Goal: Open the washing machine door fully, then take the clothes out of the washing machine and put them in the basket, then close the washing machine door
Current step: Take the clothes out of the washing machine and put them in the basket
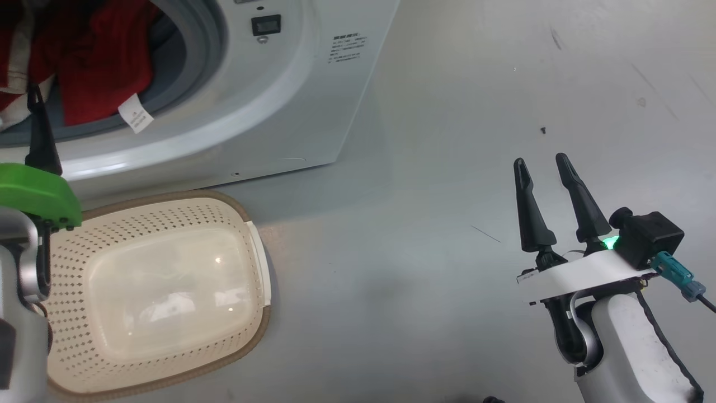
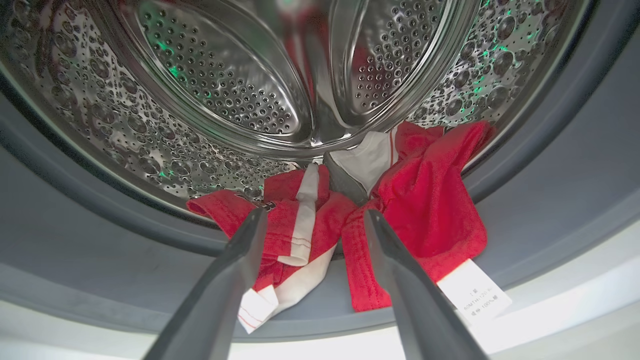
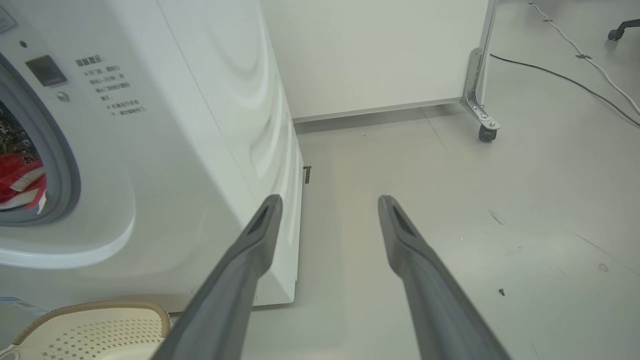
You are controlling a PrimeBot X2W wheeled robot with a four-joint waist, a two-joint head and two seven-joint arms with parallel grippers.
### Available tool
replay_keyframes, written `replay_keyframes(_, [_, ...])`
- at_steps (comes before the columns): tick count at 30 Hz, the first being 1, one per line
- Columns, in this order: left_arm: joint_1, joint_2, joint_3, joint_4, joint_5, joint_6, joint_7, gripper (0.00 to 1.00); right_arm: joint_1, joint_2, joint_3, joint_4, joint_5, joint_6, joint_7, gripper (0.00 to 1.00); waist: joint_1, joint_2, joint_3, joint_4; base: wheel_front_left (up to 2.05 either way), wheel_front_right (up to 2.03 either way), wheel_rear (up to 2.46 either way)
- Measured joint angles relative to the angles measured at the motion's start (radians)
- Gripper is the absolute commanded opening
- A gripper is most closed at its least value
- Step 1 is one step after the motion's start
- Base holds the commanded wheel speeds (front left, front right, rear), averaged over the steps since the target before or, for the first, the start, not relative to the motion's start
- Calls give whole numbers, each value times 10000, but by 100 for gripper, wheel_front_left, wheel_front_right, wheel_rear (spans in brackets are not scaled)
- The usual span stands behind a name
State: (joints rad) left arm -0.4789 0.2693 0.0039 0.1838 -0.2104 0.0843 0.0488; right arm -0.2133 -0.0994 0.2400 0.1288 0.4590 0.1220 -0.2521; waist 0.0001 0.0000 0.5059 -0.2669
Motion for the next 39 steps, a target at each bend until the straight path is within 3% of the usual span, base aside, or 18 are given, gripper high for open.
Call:
replay_keyframes(9, [-1161,546,-13,930,341,75,1183,100,-137,21,-151,71,159,0,0,100,0,0,600,-633,0,0,0])
replay_keyframes(23, [-2579,1225,-75,2422,882,88,2685,100,-447,50,-105,176,176,0,0,100,-1,0,995,-936,0,0,0])
replay_keyframes(39, [-3418,1250,-786,3434,1315,-117,3172,100,-563,31,-4,297,173,0,0,100,-1,0,984,-930,0,0,0])
